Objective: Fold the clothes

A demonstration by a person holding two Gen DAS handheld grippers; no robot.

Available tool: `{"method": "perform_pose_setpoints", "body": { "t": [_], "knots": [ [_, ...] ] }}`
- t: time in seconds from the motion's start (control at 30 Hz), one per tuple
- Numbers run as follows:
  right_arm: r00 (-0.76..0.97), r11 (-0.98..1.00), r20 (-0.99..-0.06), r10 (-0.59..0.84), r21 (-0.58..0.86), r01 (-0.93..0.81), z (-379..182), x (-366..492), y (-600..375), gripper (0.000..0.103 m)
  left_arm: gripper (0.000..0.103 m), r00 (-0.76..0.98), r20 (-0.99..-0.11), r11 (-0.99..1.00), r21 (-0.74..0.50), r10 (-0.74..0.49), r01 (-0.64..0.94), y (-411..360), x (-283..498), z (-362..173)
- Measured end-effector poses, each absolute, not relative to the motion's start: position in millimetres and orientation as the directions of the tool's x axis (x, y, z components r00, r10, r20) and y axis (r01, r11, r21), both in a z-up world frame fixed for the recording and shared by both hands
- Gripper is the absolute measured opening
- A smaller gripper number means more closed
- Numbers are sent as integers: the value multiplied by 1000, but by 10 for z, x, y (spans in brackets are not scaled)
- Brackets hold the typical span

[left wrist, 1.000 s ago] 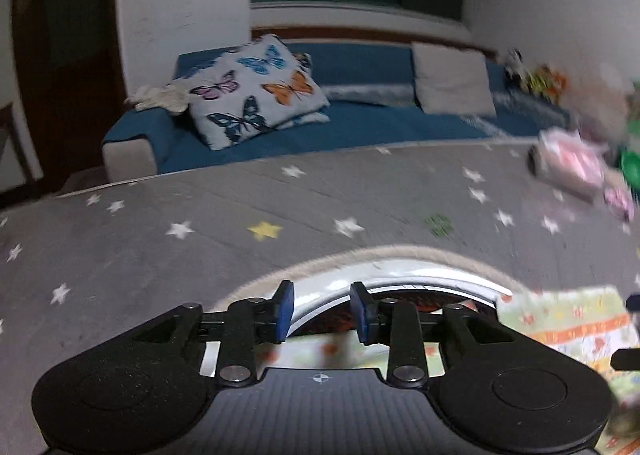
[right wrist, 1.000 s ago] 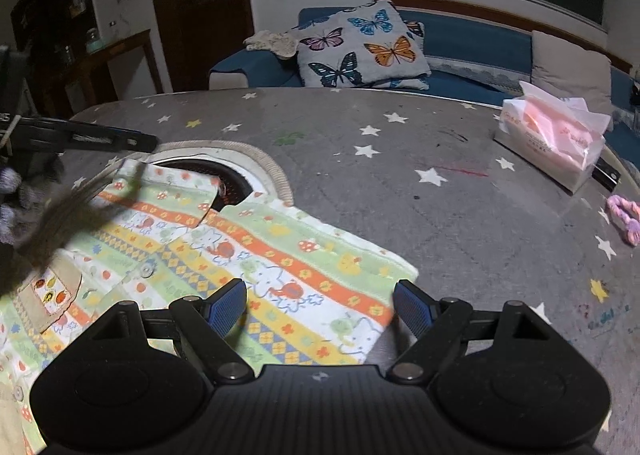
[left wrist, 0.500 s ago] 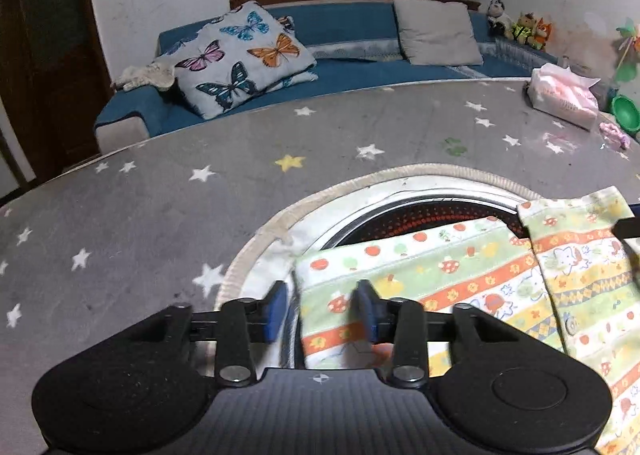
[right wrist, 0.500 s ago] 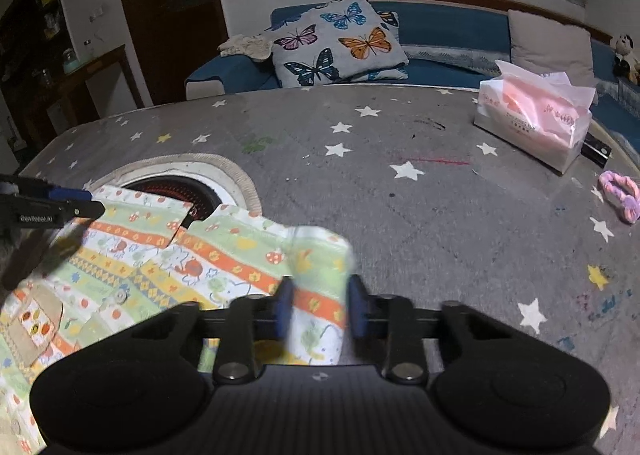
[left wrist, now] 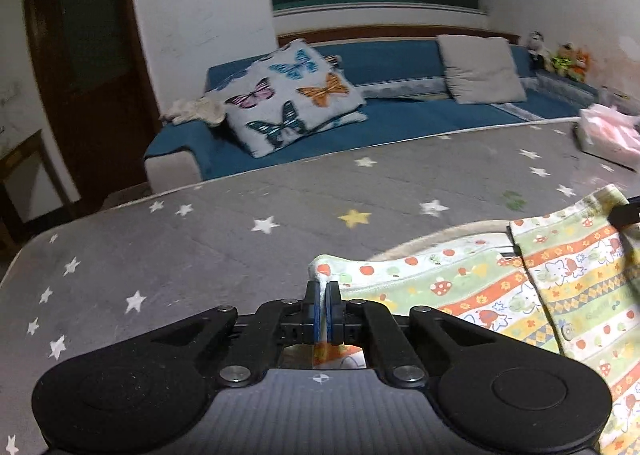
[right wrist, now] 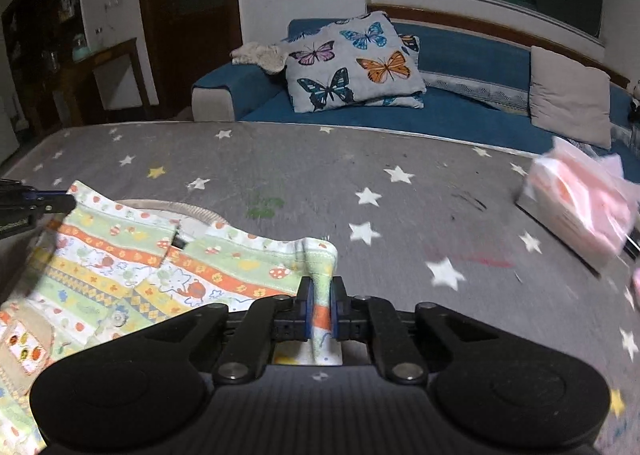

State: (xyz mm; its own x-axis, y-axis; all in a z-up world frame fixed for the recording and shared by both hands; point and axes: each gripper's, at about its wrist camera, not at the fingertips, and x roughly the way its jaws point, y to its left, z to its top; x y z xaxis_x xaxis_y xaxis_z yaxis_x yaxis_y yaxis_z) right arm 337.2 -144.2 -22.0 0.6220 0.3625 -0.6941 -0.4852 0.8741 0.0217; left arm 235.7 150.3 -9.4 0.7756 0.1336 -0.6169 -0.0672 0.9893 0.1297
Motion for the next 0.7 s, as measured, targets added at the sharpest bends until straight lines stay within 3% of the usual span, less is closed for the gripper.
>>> {"method": "perform_pose_setpoints", "body": {
  "t": [0.07, 0.13, 0.2, 0.23, 0.33, 0.5, 0.7],
  "knots": [
    [620, 873, -704, 346, 1, -487, -244, 3416, -1389, 24, 9, 763, -630, 988, 128, 144, -81, 1535, 2377, -127],
    [624, 872, -704, 340, -13, -490, -228, 3374, -1396, 42, 9, 751, -643, 988, 128, 151, -89, 1563, 2371, -152],
    [624, 862, -700, 347, -23, -506, -180, 3266, -1415, 50, 24, 745, -648, 986, 140, 157, -85, 1555, 2302, -144],
    [621, 855, -700, 352, -29, -518, -155, 3198, -1421, 53, 38, 742, -651, 986, 147, 159, -83, 1550, 2265, -139],
    [591, 820, -707, 388, -29, -572, -100, 2952, -1410, 64, 43, 750, -643, 985, 165, 151, -57, 1480, 2078, -108],
    [528, 756, -726, 441, -16, -654, -124, 2471, -1308, 75, 54, 749, -650, 983, 185, 127, -7, 1310, 1669, -100],
    [468, 682, -745, 476, -23, -731, -201, 1888, -1175, 78, 58, 759, -633, 979, 201, 152, -28, 1255, 1039, -110]
  ]
}}
